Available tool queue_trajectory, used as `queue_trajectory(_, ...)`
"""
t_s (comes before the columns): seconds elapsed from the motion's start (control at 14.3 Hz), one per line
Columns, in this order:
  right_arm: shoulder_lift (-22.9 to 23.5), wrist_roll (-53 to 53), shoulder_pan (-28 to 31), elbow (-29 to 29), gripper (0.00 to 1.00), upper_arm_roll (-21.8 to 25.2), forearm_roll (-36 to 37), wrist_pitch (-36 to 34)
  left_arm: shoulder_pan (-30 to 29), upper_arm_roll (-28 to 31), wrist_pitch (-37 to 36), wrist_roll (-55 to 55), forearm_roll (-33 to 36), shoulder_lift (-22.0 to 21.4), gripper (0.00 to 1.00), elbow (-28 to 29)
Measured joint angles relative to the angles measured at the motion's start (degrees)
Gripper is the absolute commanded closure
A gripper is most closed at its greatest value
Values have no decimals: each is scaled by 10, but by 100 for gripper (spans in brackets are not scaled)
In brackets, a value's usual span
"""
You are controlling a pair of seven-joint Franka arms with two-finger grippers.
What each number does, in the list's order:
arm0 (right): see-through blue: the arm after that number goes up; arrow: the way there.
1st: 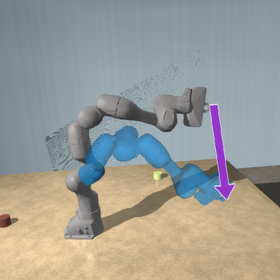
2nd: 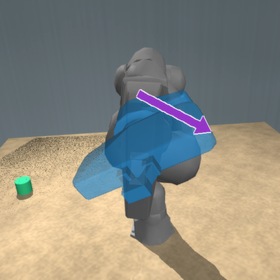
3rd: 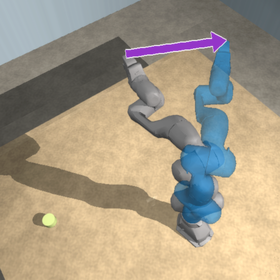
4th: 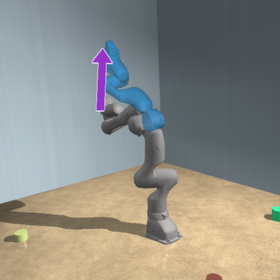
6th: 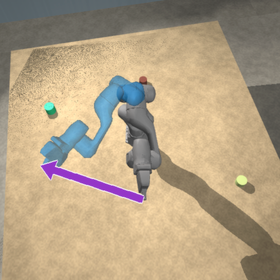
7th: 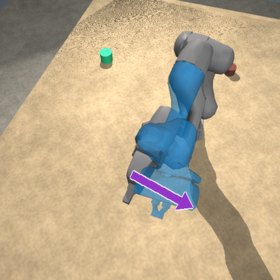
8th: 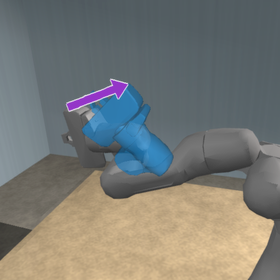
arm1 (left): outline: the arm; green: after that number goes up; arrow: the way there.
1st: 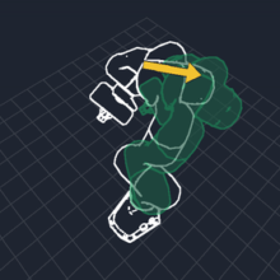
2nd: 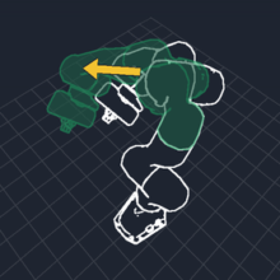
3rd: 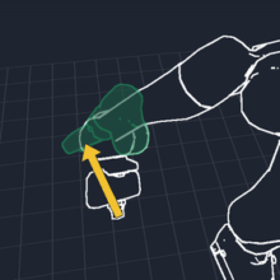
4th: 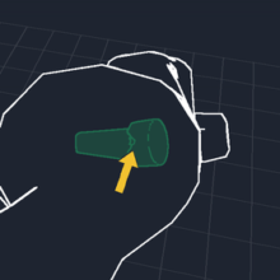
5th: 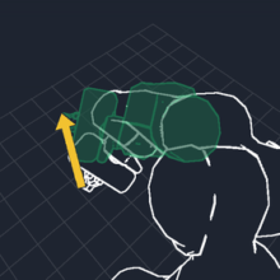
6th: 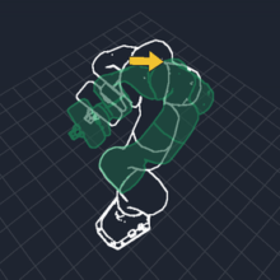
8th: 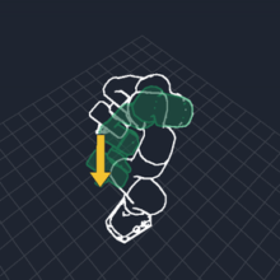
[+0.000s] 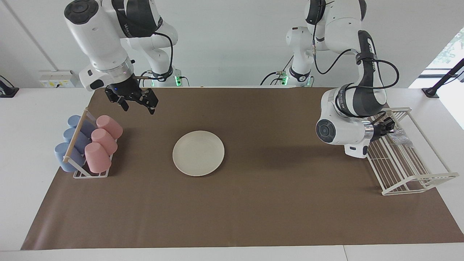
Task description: Wipe plate with sponge
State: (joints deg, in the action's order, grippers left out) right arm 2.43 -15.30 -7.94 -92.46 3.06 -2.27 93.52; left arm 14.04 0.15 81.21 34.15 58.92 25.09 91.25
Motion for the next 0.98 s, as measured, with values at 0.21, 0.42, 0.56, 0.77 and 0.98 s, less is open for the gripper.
queue_trajectory(0.21, -10, 59, 16, 0, 0, 0, 0, -13, -6, 0, 16, 19, -2, 2, 100, 6)
queue_trajectory(0.42, -19, 78, 19, 0, 0, 0, 0, -27, -17, 0, 33, 28, -4, 4, 100, 9)
queue_trajectory(0.56, -21, 80, 19, 0, 0, 0, 0, -29, -22, 0, 44, 33, -10, 4, 84, 9)
queue_trajectory(0.77, -28, 81, 19, -4, 0, 0, 0, -33, -23, 0, 48, 36, -15, 4, 16, 9)
queue_trajectory(0.98, -38, 96, 19, -6, 0, 0, 0, -33, -23, -1, 50, 38, -15, 4, 8, 9)
